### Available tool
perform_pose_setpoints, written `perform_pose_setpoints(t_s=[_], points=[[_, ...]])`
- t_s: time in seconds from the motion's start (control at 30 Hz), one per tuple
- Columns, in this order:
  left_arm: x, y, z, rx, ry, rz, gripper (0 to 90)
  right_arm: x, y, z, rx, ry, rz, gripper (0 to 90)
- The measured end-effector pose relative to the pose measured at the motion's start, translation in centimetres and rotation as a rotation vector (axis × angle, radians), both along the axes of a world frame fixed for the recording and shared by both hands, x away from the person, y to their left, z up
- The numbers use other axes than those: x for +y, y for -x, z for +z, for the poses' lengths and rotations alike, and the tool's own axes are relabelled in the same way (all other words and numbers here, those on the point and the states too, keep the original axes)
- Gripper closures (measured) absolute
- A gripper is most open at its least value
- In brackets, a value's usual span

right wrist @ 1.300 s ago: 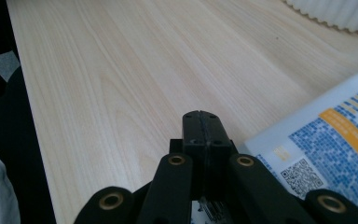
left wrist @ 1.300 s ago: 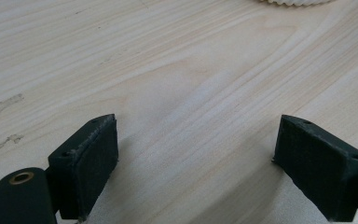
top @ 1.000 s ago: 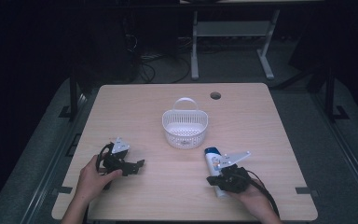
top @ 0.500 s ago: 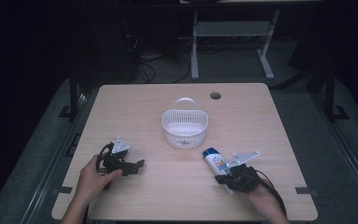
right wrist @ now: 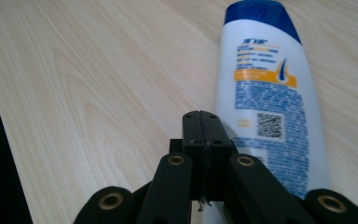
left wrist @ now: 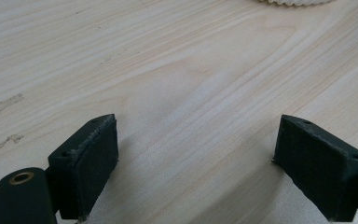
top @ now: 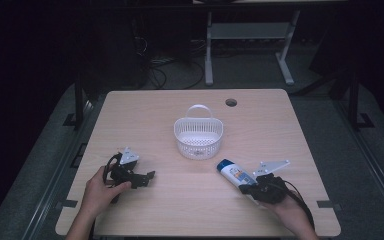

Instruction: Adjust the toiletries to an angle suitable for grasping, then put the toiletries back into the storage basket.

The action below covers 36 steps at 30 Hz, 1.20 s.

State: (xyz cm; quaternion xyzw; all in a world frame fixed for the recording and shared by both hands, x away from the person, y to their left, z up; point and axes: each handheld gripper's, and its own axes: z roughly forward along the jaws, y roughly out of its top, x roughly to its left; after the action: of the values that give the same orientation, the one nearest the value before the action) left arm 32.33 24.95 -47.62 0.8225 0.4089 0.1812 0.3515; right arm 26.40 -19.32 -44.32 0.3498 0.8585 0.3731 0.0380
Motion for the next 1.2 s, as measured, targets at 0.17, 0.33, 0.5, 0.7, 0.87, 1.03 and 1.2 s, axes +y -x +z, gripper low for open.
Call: perform_pose_setpoints(t_s=[0.17,0.33,0.5,0.7,0.87,1.03,1.2], points=[[0.0,0.0,0.0,0.000,-0.001,-0.001,13.0,-0.3,-0.1,0.5,-0.006,-0.053,0.000,77.4],[0.0,0.0,0.0,0.000,-0.001,-0.001,13.0,-0.6,-0.4,1.0,-0.012,-0.084,-0.036,64.0],[0.0,0.0,0.0,0.000,0.000,0.000,13.0,-0.9,-0.6,1.5,-0.024,-0.080,-0.082,51.2],[0.0,0.0,0.0,0.001,-0.003,-0.002,13.0,-1.1,-1.2,1.7,-0.020,-0.066,-0.116,42.8],[0.0,0.0,0.0,0.001,-0.001,-0.001,13.0,-1.0,-1.6,2.0,-0.017,-0.055,-0.123,38.8],[0.0,0.0,0.0,0.001,-0.001,-0.001,13.0,-0.5,-2.8,2.7,-0.020,-0.033,-0.125,30.5],[0.0,0.0,0.0,0.001,-0.001,-0.001,13.0,0.1,-3.5,2.9,-0.017,-0.017,-0.123,27.6]])
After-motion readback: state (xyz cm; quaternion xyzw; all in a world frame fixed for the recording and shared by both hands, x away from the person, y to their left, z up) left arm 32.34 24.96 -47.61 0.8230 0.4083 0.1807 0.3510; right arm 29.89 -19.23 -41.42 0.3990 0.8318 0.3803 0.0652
